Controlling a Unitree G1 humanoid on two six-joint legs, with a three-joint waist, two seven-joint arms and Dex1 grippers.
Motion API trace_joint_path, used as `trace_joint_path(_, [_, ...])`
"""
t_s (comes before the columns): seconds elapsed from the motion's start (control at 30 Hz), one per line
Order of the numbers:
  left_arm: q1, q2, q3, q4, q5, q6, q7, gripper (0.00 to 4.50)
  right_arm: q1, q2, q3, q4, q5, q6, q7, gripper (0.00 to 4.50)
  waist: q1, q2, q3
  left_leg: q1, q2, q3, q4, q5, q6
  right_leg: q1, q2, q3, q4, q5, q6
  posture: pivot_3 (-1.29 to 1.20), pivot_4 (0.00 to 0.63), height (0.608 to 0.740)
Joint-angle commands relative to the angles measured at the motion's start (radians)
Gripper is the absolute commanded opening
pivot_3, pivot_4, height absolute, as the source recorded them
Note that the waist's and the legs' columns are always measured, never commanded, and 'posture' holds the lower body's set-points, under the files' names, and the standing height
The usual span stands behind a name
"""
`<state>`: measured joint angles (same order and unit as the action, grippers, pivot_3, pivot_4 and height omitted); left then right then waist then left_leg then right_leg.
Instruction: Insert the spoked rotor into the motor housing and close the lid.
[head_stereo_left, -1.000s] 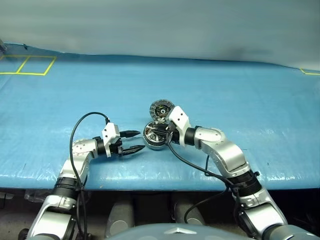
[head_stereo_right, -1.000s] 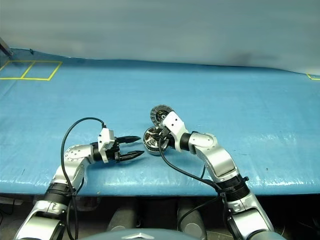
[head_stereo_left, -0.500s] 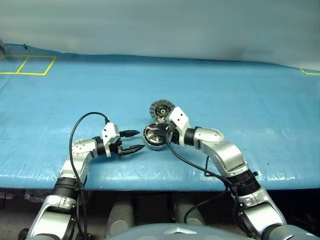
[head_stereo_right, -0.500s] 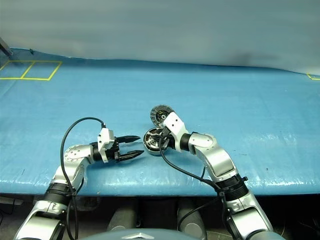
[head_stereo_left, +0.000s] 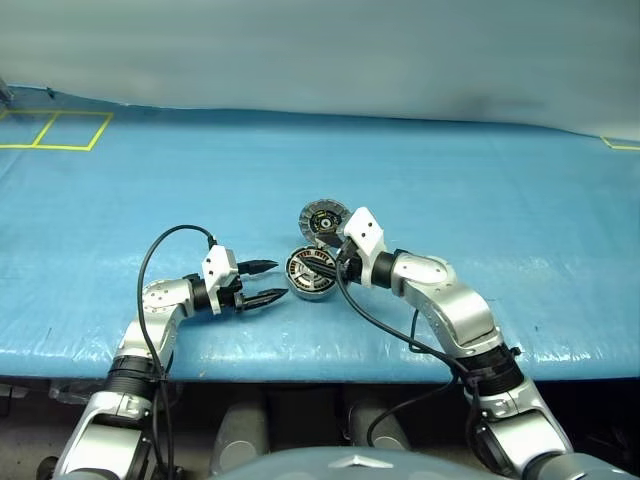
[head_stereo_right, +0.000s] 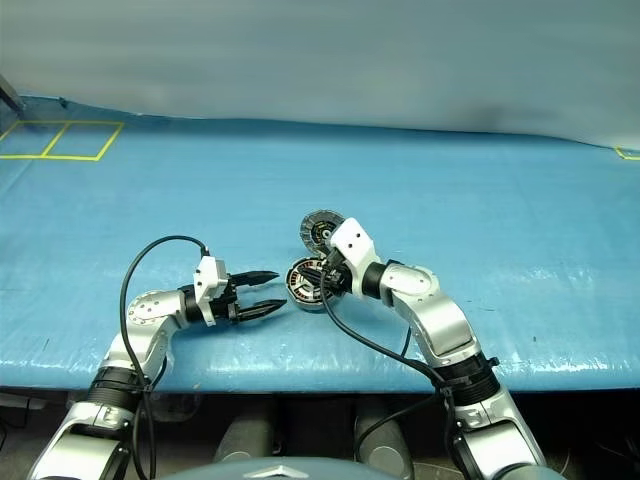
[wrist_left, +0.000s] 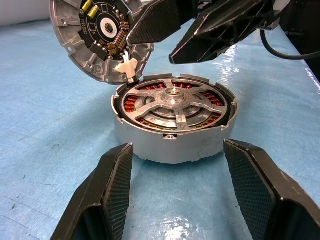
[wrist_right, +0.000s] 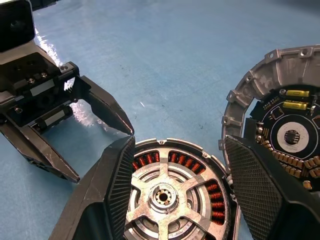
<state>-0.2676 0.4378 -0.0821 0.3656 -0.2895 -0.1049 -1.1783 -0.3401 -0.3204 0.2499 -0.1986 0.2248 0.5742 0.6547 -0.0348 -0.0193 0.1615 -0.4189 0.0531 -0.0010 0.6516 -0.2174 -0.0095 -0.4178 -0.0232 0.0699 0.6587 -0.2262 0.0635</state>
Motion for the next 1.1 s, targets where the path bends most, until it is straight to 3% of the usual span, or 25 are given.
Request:
trace_joint_path(0.03, [-0.011,0.004,0.030,-0.039,-0.027,-0.007,0.002,3.12,0.029,-0.007,-0.044,-0.067,0.019,-0.017,-0.016,3.00,-0.001,0.000,0.000,0.000,0.000,0.000,0.000,0.000,0.000,0.000,0.000,0.000,0.000,0.000,0.000,0.00,0.150,0.740])
trace_joint_path(0.17, [-0.015,-0.002,0.037,-0.045,-0.031,-0.005,0.004,3.12,0.067,-0.006,-0.072,-0.098,0.024,0.000,-0.043,3.00,-0.002,0.000,0.000,0.000,0.000,0.000,-0.001,0.000,0.000,0.000,0.000,0.000,0.000,0.000,0.000,0.00,0.150,0.740])
trace_joint_path(0.47, [-0.023,-0.010,0.033,-0.038,-0.031,-0.005,-0.002,3.12,0.184,-0.038,-0.141,-0.160,0.032,0.025,-0.108,0.11,-0.001,0.000,0.000,0.000,0.000,0.000,-0.001,0.000,0.000,0.000,0.000,0.000,-0.001,-0.001,0.000,0.00,0.150,0.740])
trace_joint_path(0.73, [-0.044,-0.016,0.032,-0.014,-0.027,-0.011,0.002,3.12,0.187,-0.047,-0.156,-0.138,-0.013,0.054,-0.198,0.05,-0.002,0.000,0.000,0.001,0.000,0.000,-0.001,0.000,0.000,0.000,0.000,0.000,0.000,-0.001,0.000,0.00,0.150,0.740])
trace_joint_path(1.1, [-0.034,-0.038,0.036,-0.005,-0.026,-0.027,0.014,3.12,-0.094,0.000,-0.144,0.158,-0.145,0.081,-0.358,0.05,-0.002,0.000,0.000,0.001,0.000,0.000,-0.001,0.000,0.000,0.000,0.000,0.000,-0.001,-0.001,0.000,0.00,0.150,0.740])
